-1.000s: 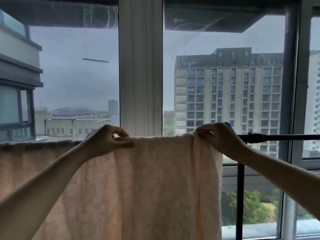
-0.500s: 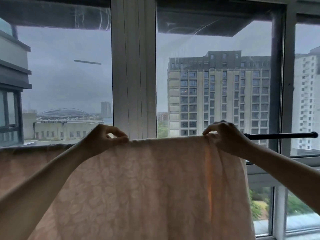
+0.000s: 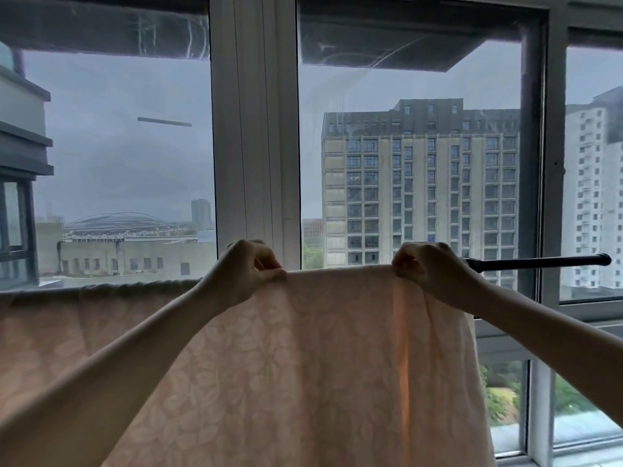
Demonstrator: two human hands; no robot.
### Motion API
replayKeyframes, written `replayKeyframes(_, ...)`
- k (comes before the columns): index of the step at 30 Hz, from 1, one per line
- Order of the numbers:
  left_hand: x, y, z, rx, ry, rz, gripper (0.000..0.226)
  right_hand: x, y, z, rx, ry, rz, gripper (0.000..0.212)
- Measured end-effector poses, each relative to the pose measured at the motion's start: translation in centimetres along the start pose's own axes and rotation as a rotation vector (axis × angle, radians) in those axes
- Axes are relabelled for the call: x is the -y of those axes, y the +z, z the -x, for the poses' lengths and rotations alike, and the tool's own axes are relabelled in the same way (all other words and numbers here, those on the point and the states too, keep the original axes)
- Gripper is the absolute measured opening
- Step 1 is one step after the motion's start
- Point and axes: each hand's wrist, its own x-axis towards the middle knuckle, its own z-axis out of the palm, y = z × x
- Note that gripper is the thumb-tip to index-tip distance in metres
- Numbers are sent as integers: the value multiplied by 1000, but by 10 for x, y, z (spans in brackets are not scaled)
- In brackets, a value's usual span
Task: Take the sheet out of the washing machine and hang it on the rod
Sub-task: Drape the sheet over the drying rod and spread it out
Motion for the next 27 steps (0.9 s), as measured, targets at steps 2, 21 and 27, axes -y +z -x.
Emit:
replayKeyframes(2,3,-2,1,13,-1,-29,6,4,1,-3,-24,-23,-20,7)
replayKeyframes(21,-12,6,13,-34,91,-134,6,45,18,-15,-12,-149,-92,9)
replayKeyframes(27,-9,14,6,-96,93,-169,7,39,16,-8,-87,-178,-72,7)
